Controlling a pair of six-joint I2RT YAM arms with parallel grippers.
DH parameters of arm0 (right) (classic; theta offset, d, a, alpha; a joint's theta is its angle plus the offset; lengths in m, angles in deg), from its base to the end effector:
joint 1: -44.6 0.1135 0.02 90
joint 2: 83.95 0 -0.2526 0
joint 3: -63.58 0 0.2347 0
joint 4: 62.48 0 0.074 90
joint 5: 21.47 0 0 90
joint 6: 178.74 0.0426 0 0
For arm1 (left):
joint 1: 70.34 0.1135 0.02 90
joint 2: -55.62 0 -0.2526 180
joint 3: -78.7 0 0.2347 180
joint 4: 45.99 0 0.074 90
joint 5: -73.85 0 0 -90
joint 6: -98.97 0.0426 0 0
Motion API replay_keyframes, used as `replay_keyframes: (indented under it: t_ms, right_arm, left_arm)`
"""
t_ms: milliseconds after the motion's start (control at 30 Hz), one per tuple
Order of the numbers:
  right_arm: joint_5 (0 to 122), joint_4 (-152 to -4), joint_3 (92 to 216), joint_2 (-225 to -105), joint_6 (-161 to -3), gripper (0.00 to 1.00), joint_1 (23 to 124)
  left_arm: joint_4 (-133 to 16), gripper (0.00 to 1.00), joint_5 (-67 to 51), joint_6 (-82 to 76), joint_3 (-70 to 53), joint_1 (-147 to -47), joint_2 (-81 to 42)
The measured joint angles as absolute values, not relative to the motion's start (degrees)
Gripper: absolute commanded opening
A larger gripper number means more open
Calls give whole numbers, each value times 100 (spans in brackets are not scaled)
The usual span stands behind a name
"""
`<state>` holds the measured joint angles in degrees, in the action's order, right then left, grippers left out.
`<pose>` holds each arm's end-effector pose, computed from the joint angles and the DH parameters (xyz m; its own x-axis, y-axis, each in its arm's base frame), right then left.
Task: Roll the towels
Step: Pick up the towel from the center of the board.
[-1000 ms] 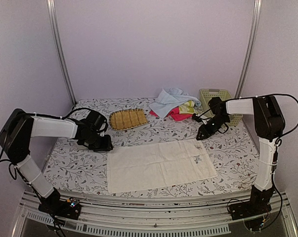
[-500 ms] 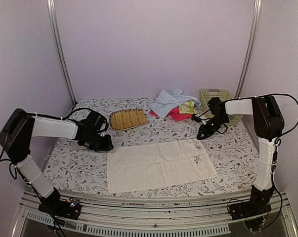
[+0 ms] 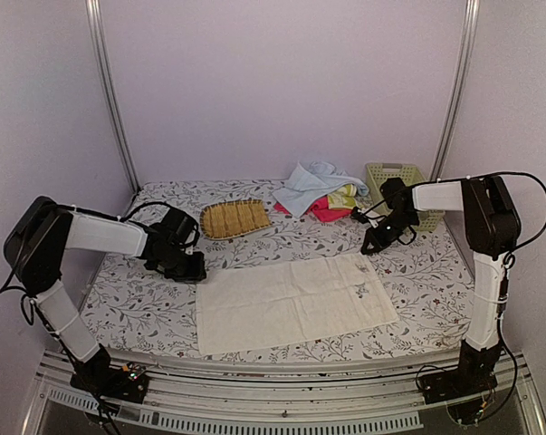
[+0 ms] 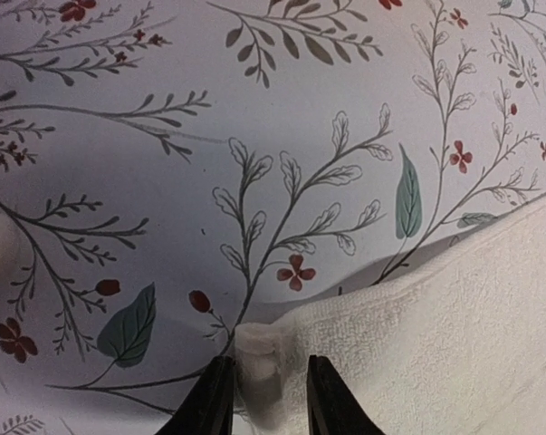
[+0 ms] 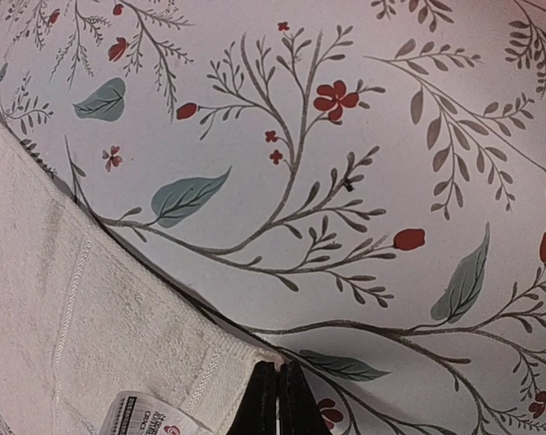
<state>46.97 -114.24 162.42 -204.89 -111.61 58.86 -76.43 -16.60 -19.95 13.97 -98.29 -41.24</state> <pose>0.3828 0.1134 0.1327 -0.7303 -0.5585 -0.3933 -0.6641 0.7154 0.2172 0.2675 -0.1416 0.1360 -0.9114 -0.0639 -0.4066 0.0283 0.9758 -0.2167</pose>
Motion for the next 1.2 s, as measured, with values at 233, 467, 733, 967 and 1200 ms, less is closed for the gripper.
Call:
replay_keyframes:
  t_ms: [233, 467, 733, 967, 1200]
  right_arm:
    - [4699, -11418, 16240, -20489, -11166, 3, 5886]
    - [4697, -11409, 16238, -20489, -11164, 3, 5886]
    - [4697, -11409, 16238, -20489, -11164, 3, 5886]
    - [4697, -11391, 16231, -20489, -11164, 2, 5886]
    - [4701, -10956, 15879, -20267, -11120, 2, 5884]
  left_arm:
    - [-7618, 29, -1697, -1989, 1397, -9829, -4231]
    - [-7588, 29, -1752, -1974, 1397, -9829, -4233]
    - [-7483, 19, -1820, -1971, 1397, -9829, -4281]
    - [-7474, 0, -1929, -1943, 1397, -9820, -4298]
    - [-7396, 0, -1957, -1862, 1437, -9818, -4242]
